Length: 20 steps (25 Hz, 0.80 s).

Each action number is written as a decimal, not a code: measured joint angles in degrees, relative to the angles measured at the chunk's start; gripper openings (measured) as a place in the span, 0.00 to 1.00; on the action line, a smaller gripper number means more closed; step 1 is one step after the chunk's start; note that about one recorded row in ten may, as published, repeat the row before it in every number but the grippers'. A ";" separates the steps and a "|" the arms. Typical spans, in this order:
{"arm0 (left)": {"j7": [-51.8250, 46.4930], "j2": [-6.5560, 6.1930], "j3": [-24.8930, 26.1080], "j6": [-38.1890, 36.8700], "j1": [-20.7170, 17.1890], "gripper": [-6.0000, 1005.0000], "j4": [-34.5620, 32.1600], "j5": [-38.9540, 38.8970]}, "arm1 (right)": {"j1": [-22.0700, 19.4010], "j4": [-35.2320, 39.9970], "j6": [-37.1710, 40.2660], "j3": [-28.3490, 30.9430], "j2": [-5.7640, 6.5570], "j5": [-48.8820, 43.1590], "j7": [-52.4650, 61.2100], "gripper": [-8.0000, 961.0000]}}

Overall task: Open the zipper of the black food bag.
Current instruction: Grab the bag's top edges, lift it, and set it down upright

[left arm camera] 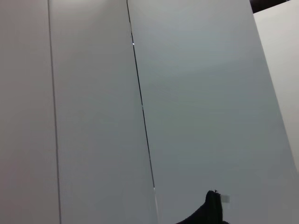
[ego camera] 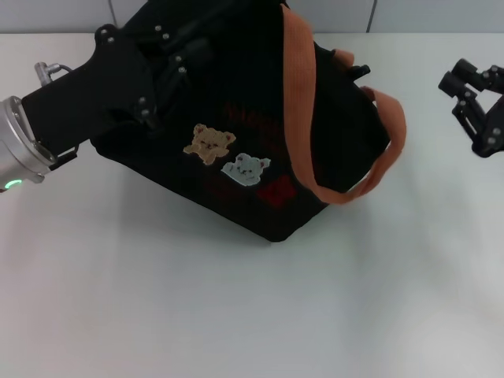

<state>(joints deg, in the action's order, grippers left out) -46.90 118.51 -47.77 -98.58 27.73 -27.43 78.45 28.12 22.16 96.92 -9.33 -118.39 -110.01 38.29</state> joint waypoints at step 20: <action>3.03 0.14 -4.56 0.32 0.09 0.10 1.55 -0.20 | 3.98 10.38 -8.32 -16.22 0.14 3.29 21.70 0.30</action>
<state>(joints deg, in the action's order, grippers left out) -43.87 118.65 -52.33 -98.26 27.82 -25.87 78.25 32.10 32.54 88.60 -25.55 -118.25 -106.72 59.99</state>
